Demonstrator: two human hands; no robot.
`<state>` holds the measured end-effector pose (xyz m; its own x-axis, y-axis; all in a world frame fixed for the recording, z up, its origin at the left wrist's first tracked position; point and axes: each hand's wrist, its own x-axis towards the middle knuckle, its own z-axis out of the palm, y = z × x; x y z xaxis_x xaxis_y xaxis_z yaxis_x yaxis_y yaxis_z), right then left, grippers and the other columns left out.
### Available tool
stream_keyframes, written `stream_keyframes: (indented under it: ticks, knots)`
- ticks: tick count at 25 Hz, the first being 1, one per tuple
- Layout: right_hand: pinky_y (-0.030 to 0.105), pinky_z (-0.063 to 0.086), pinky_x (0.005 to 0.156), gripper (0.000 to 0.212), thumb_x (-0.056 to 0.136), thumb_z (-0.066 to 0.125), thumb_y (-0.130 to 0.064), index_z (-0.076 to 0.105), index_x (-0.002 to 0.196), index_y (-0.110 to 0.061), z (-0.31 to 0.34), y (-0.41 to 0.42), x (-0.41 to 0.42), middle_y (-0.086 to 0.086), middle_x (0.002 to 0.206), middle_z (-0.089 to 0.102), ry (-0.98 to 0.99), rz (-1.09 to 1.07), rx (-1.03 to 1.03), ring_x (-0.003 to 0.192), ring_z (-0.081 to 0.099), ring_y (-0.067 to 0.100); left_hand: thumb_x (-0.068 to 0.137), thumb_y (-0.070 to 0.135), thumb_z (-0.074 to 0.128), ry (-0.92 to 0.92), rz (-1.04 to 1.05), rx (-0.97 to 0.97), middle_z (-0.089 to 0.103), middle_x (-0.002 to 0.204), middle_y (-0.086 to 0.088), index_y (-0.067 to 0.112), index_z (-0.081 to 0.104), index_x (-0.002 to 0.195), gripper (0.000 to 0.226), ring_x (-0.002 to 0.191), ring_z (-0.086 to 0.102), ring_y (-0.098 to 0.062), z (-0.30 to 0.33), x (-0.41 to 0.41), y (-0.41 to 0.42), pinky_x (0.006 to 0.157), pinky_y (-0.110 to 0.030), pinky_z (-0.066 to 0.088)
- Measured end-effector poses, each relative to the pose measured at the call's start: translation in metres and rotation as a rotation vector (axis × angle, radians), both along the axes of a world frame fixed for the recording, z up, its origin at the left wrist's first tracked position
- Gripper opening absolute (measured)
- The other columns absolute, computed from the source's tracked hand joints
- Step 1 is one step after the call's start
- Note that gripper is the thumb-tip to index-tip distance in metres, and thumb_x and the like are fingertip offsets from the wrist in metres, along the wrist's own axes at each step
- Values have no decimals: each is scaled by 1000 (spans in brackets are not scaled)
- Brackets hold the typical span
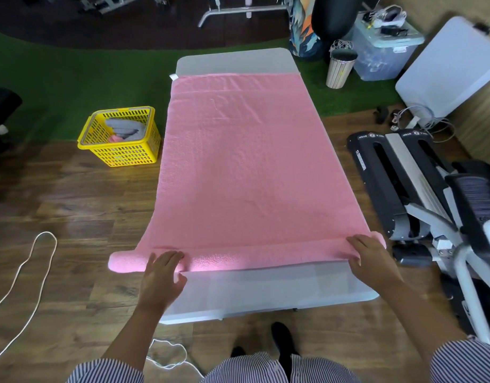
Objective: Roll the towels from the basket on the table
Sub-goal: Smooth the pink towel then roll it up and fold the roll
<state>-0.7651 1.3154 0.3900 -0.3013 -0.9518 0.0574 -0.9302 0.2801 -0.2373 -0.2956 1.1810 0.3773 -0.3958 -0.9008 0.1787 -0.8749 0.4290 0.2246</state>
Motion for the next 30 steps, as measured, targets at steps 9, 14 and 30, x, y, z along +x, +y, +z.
stream_keyframes:
  ticks: [9, 14, 30]
  knots:
    - [46, 55, 66, 20, 60, 48, -9, 67, 67, -5, 12, -5, -5, 9, 56, 61, 126, 19, 64, 51, 54, 32, 74, 30, 38, -41, -1, -4, 70, 74, 6, 17, 71, 84, 37, 68, 67, -19, 18, -14, 10, 79, -45, 48]
    - [48, 54, 76, 49, 52, 65, 21, 66, 95, -1, 2, -11, -2, 17, 98, 64, 61, 19, -43, 83, 61, 37, 78, 19, 46, 27, 10, -61, 69, 97, -5, 14, 68, 94, 28, 91, 66, -26, 13, -15, 6, 87, -53, 49]
    - [48, 52, 80, 28, 60, 66, 6, 63, 86, -5, 5, -12, 6, 10, 83, 63, 64, 71, 45, 74, 60, 32, 67, 17, 57, -67, 21, 0, 70, 97, -3, 15, 67, 99, 33, 87, 67, -24, 16, -22, 11, 84, -51, 51]
